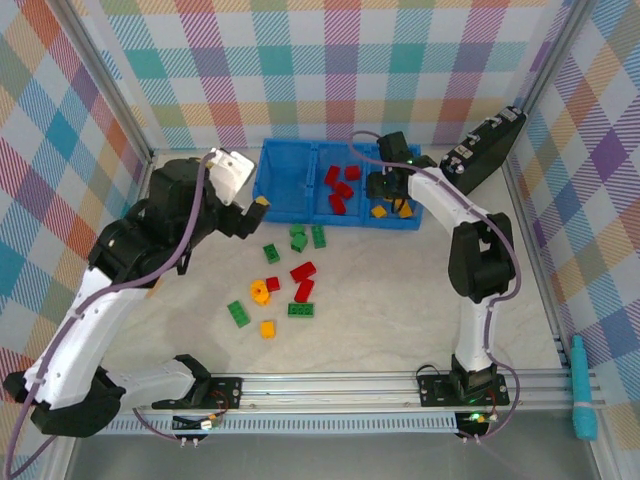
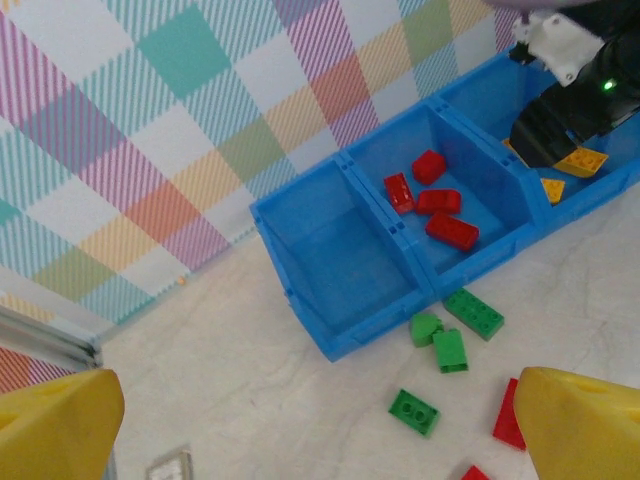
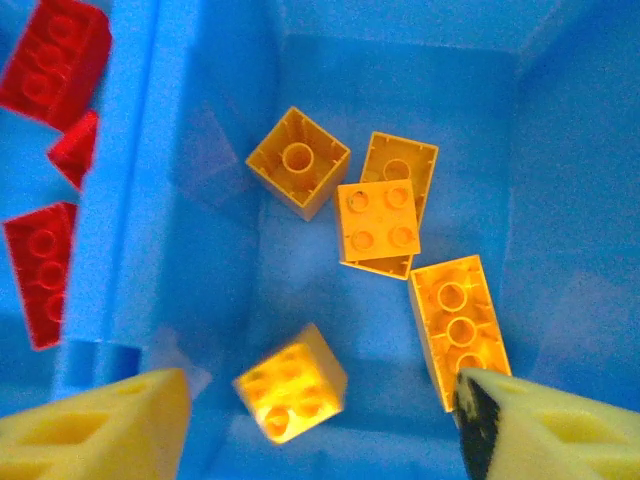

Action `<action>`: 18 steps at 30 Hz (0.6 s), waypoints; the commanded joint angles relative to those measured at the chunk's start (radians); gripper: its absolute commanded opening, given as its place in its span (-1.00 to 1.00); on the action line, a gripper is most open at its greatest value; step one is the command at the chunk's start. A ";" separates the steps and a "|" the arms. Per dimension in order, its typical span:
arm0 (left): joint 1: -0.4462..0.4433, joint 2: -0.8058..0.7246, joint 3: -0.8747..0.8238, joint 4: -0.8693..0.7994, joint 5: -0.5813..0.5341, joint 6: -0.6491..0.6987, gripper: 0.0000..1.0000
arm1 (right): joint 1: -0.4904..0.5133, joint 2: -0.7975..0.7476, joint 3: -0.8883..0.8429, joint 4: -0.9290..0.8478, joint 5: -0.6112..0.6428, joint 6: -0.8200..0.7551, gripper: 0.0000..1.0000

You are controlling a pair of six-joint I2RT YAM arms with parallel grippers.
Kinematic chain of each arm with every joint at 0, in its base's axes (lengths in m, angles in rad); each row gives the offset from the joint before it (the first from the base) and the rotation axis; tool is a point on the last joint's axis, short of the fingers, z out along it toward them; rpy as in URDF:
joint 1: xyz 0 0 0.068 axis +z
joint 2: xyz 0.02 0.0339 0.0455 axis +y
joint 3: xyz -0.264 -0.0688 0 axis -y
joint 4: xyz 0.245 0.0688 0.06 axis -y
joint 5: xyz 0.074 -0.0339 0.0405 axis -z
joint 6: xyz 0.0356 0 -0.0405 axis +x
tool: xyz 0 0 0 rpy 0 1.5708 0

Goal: Sort the legos into containers by color
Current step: Place the lego in the container, then pick up the lego from the bottom-left of the table.

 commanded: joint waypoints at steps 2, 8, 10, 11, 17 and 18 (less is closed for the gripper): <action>0.060 0.007 -0.031 -0.044 -0.015 -0.227 1.00 | -0.008 -0.171 0.008 -0.032 -0.139 -0.095 0.95; 0.198 -0.074 -0.323 -0.009 0.043 -0.576 0.89 | -0.007 -0.406 -0.095 -0.033 -0.176 -0.237 0.98; 0.233 -0.104 -0.433 0.032 0.095 -0.684 0.84 | -0.007 -0.501 -0.160 0.014 -0.172 -0.290 0.97; 0.242 -0.114 -0.494 0.055 0.114 -0.746 0.82 | -0.008 -0.551 -0.196 0.045 -0.179 -0.311 0.98; 0.242 -0.113 -0.734 0.179 0.126 -0.959 0.81 | -0.009 -0.701 -0.221 0.130 -0.171 -0.435 0.98; 0.242 -0.106 -0.755 0.191 0.123 -0.972 0.81 | -0.008 -0.705 -0.208 0.128 -0.171 -0.439 0.98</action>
